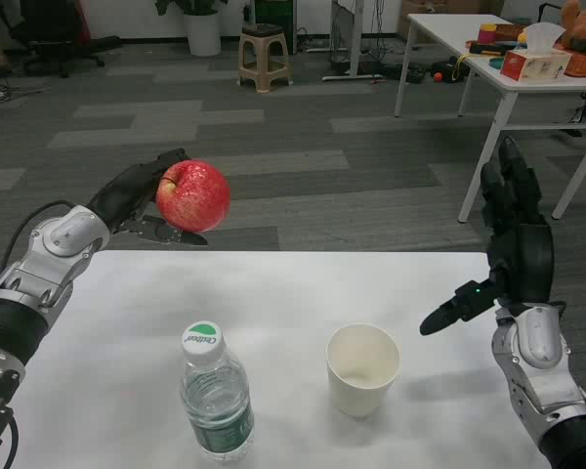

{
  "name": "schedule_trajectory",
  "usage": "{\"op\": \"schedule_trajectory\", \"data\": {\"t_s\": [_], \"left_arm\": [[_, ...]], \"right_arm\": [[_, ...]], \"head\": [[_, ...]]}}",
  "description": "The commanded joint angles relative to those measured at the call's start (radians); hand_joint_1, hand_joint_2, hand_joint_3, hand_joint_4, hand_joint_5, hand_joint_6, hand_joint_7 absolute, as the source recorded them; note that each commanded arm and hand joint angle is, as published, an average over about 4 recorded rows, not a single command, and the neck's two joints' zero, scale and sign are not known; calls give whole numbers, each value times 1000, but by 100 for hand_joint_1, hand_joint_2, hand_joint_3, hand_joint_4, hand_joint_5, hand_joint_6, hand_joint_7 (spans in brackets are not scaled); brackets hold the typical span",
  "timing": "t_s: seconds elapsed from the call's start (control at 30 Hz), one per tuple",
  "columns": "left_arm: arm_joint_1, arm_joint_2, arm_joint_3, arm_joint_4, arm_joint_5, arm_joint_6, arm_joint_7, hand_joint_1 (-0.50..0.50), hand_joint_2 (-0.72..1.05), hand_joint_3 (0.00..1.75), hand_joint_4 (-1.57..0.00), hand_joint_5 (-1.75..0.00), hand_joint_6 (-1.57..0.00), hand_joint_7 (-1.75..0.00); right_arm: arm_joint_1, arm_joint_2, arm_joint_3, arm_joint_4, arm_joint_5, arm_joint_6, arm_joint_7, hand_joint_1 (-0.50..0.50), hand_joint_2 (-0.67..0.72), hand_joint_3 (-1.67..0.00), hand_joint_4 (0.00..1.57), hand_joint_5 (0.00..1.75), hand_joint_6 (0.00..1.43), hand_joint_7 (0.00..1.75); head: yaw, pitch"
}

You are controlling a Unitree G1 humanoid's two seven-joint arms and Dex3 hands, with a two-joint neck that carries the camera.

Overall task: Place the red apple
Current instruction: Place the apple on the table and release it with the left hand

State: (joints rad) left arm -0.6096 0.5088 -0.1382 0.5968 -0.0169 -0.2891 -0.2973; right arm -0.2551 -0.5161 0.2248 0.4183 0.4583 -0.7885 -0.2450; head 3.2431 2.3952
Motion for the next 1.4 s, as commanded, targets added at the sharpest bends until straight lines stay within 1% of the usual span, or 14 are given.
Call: {"op": "schedule_trajectory", "data": {"t_s": [0.03,0.07,0.1,0.6,0.87,1.0,1.13,1.27,1.4], "left_arm": [[36,-4,20,-17,8,11,3,-43,105,9,-27,-144,-131,-168],[36,-4,20,-17,8,11,3,-43,105,9,-28,-144,-131,-168],[36,-4,20,-17,8,11,3,-43,105,9,-29,-144,-131,-168],[37,-4,19,-17,6,11,2,-43,105,9,-30,-144,-131,-168],[55,0,20,-17,5,11,-4,-43,105,9,-30,-144,-131,-168],[81,11,24,-28,0,11,-18,-43,105,9,-30,-144,-131,-168],[117,31,35,-47,-17,11,-51,-43,105,9,-30,-144,-131,-168],[164,56,42,-71,-31,11,-90,-43,105,9,-30,-144,-134,-168],[206,60,47,-86,-33,11,-116,-43,105,9,-31,-144,-134,-168]], "right_arm": [[-3,4,21,11,5,2,3,-42,72,0,0,0,0,0],[-3,4,21,11,5,2,3,-42,72,0,0,0,0,0],[-3,4,22,11,5,2,3,-42,72,0,0,0,0,0],[-6,4,24,13,5,2,3,-42,72,0,0,0,0,0],[-6,4,25,15,5,2,3,-42,72,0,0,0,0,0],[-5,3,26,19,5,2,3,-42,72,0,0,0,0,0],[-5,1,31,27,5,2,3,-42,72,0,0,0,0,0],[-2,1,33,33,5,2,3,-42,72,0,0,0,0,0],[3,3,33,39,5,2,3,-42,72,0,0,0,0,0]], "head": [[77,85],[73,78],[55,53],[62,51],[56,9],[60,-29],[77,-71],[91,-133],[93,-164]]}}
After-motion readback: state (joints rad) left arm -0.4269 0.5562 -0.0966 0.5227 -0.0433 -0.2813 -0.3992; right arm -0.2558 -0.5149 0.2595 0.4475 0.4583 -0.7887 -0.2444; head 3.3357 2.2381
